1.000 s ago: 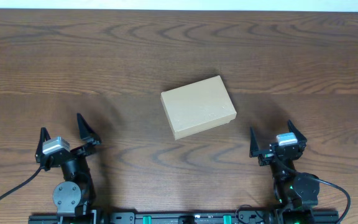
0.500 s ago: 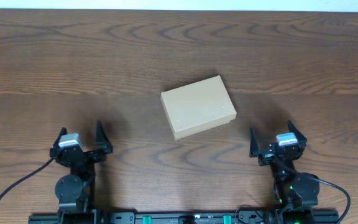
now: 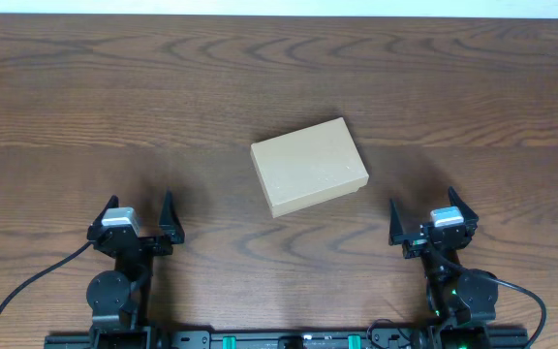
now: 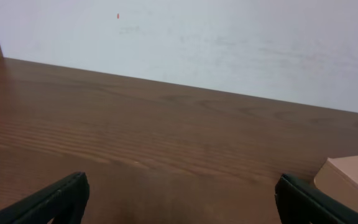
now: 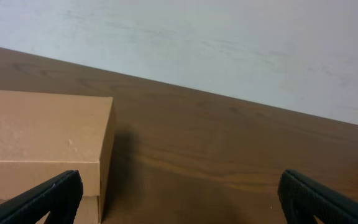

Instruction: Pack container

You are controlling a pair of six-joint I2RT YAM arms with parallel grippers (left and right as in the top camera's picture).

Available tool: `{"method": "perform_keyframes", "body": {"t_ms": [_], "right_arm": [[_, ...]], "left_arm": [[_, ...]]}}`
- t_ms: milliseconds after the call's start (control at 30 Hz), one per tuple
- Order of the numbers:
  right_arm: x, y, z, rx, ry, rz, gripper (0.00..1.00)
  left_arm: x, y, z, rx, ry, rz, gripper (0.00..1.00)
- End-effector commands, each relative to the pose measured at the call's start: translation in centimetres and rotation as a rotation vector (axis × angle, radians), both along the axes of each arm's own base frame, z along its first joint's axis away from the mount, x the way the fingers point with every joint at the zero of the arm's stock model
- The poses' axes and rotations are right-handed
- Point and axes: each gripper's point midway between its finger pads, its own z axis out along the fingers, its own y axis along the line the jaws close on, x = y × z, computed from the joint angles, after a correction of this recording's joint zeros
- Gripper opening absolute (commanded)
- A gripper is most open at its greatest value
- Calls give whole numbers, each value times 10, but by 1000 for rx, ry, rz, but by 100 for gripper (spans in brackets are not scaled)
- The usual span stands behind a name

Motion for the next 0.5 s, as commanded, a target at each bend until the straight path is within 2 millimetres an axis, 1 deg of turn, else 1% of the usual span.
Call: {"method": "perform_keyframes", "body": {"t_ms": [0,200,467], "right_arm": [[-1,4,0,0,0,21,99],[-1,5,0,0,0,22,99],[-1,4,0,0,0,21,99]], "left_arm": [[-2,-11,-16,-3,54,-68,96],[-2,-5,-16,1,56,-33,95],[-2,-2,-17,12,58,-19,95]]}}
